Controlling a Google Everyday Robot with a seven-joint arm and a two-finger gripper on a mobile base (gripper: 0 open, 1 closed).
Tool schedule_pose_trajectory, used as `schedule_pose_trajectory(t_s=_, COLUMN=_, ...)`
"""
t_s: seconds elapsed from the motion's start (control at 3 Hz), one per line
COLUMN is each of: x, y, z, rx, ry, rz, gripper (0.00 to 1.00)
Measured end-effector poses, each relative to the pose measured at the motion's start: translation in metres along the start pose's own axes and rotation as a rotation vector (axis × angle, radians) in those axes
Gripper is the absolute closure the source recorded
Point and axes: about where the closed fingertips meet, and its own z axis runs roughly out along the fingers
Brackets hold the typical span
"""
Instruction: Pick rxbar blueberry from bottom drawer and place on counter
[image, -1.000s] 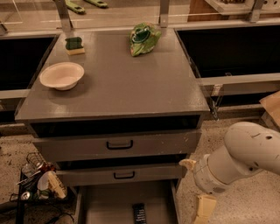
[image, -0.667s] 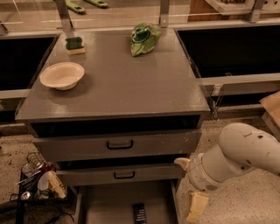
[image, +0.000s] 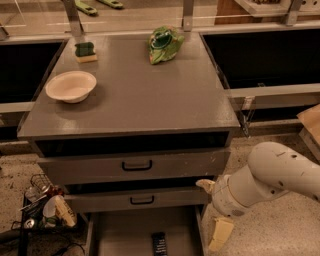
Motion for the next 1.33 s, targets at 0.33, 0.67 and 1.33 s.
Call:
schedule_pose_trajectory(t_s=0.33, x=0.003, y=0.001, z=0.004, rx=0.05, ry=0.053, rz=0.014, gripper=0.0)
schedule_pose_trajectory(t_s=0.67, x=0.016, y=0.004, z=0.014, rx=0.155, ry=0.158, rz=0.056, gripper=0.0)
schedule_pose_trajectory(t_s=1.33, x=0.021, y=0.001, z=0.028, rx=0.136, ry=0.109, rz=0.047, gripper=0.0)
